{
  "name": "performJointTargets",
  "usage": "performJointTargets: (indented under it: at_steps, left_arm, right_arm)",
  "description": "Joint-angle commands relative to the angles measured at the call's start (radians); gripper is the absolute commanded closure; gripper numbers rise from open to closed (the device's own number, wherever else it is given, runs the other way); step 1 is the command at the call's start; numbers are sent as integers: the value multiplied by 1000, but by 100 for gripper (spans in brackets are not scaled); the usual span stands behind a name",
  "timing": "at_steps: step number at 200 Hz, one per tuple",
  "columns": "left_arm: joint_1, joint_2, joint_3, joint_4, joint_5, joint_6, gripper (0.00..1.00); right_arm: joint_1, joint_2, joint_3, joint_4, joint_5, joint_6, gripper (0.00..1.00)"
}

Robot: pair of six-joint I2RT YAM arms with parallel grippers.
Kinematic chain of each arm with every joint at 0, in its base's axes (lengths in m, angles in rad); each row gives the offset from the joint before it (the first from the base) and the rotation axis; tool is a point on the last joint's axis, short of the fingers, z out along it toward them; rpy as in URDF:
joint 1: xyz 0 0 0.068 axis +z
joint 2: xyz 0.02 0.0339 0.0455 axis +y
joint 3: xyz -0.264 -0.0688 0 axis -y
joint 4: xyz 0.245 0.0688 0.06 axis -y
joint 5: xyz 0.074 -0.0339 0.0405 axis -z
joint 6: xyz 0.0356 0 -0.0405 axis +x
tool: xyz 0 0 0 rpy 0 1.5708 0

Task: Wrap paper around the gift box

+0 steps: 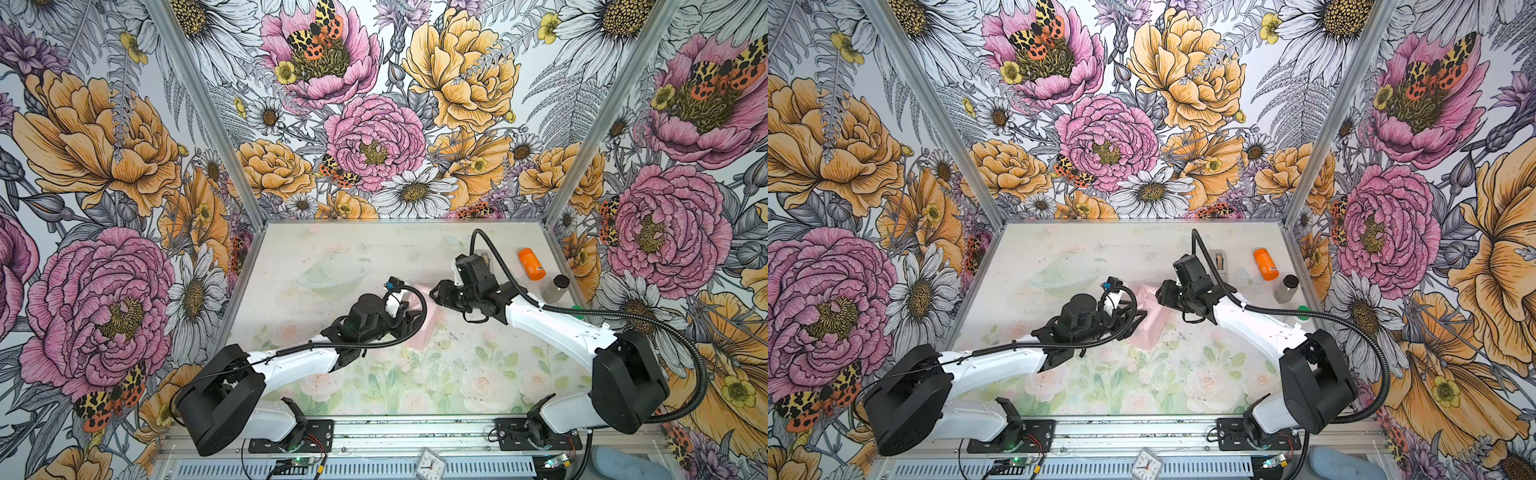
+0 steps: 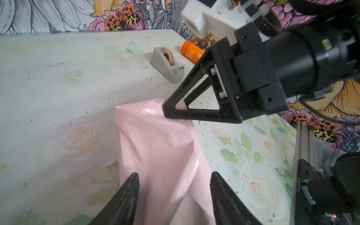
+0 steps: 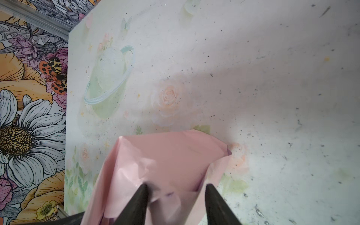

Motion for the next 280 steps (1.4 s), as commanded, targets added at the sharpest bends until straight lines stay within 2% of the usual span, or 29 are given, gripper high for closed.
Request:
performJointTargets:
  at_steps: [1, 73, 132, 145, 186, 216, 239, 264, 280]
  left_arm:
    - [16, -57, -28, -76, -68, -22, 37]
    - [42, -100, -87, -103, -127, -91, 39]
    - [88, -20, -46, 10, -70, -127, 47]
    - [92, 8, -36, 41, -53, -134, 51]
    - [98, 62, -20, 108, -7, -151, 73]
    - [95, 57, -21, 122, 10, -150, 85]
    - [95, 43, -20, 122, 6, -147, 98]
    - [93, 39, -12, 122, 10, -146, 99]
    - [90, 44, -2, 124, 15, -147, 84]
  right_arm:
    - [0, 4, 0, -44, 24, -26, 53]
    - [13, -19, -32, -42, 7, -36, 53]
    - [23, -36, -52, -41, -6, -63, 53]
    - [25, -36, -52, -41, -10, -65, 53]
    - [29, -43, -63, -42, -7, -69, 53]
    - [29, -50, -70, -42, -1, -67, 54]
    - [29, -49, -70, -41, 3, -65, 53]
    - [31, -50, -71, -41, 5, -65, 53]
    - [31, -52, -71, -41, 6, -66, 53]
